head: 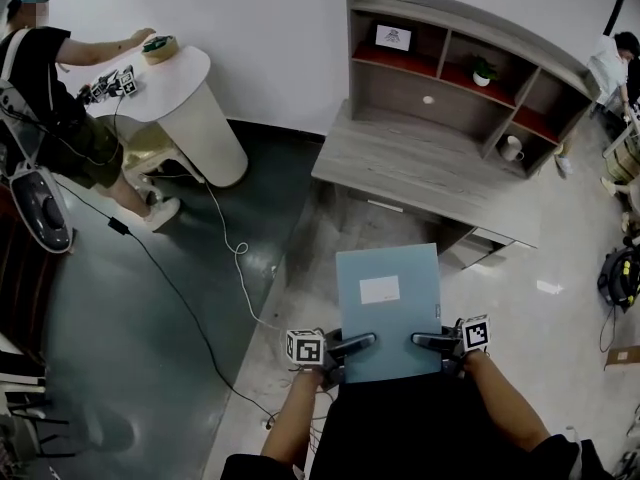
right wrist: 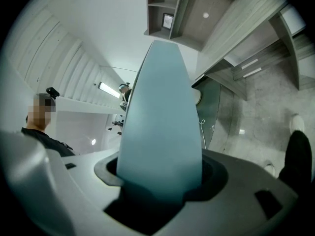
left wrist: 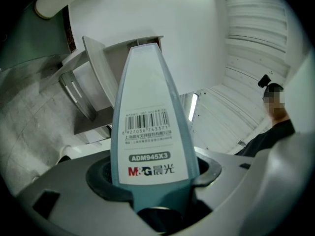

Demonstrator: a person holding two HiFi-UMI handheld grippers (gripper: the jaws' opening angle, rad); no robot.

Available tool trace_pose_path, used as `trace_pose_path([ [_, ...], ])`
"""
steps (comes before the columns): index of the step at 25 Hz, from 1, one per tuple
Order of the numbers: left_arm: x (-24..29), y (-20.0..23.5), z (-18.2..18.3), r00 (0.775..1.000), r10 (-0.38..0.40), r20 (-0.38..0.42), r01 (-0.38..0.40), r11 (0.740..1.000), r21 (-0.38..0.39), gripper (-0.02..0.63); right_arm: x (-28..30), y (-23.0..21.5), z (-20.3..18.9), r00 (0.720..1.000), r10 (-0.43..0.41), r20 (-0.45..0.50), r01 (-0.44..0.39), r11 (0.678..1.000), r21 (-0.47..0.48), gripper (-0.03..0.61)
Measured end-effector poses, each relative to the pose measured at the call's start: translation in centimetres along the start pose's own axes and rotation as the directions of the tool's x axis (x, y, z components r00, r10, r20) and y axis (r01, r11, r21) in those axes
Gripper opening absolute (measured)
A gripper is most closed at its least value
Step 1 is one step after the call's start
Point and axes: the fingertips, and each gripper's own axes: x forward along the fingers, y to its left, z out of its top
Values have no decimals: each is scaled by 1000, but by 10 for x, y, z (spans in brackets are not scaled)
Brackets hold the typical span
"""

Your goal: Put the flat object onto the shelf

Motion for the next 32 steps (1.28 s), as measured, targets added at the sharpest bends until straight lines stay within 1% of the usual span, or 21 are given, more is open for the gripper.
trace_pose_path([
  [4,-14,11,3,998,47,50,-46,999,-24,293,15,-10,4,998,-4,-68,5,1000,10,305],
  [7,-15,15,11,994,80,77,-78,997,-22,293,23,-9,15,995,41,-93,-41,999,4,305],
  [12,-21,26,35,985,136,110,-133,991,-33,295,41,-22,38,989,64,-133,-60,998,33,308],
  [15,-18,31,53,977,163,138,-160,986,-37,296,46,-28,60,983,70,-169,-66,997,31,311],
  [18,-12,39,74,973,179,147,-174,984,-49,295,48,-46,79,979,73,-189,-66,997,40,311],
  [20,-5,45,88,970,194,145,-188,980,-59,296,52,-44,97,978,95,-186,-88,995,48,311],
  [23,9,56,117,967,206,148,-200,978,-59,296,52,-51,133,977,101,-190,-97,995,30,313],
  [27,29,66,152,967,218,135,-209,975,-82,296,52,-56,173,976,139,-167,-129,989,69,313],
  [32,50,80,193,962,233,139,-224,971,-79,296,47,-77,219,976,120,-182,-111,992,59,313],
])
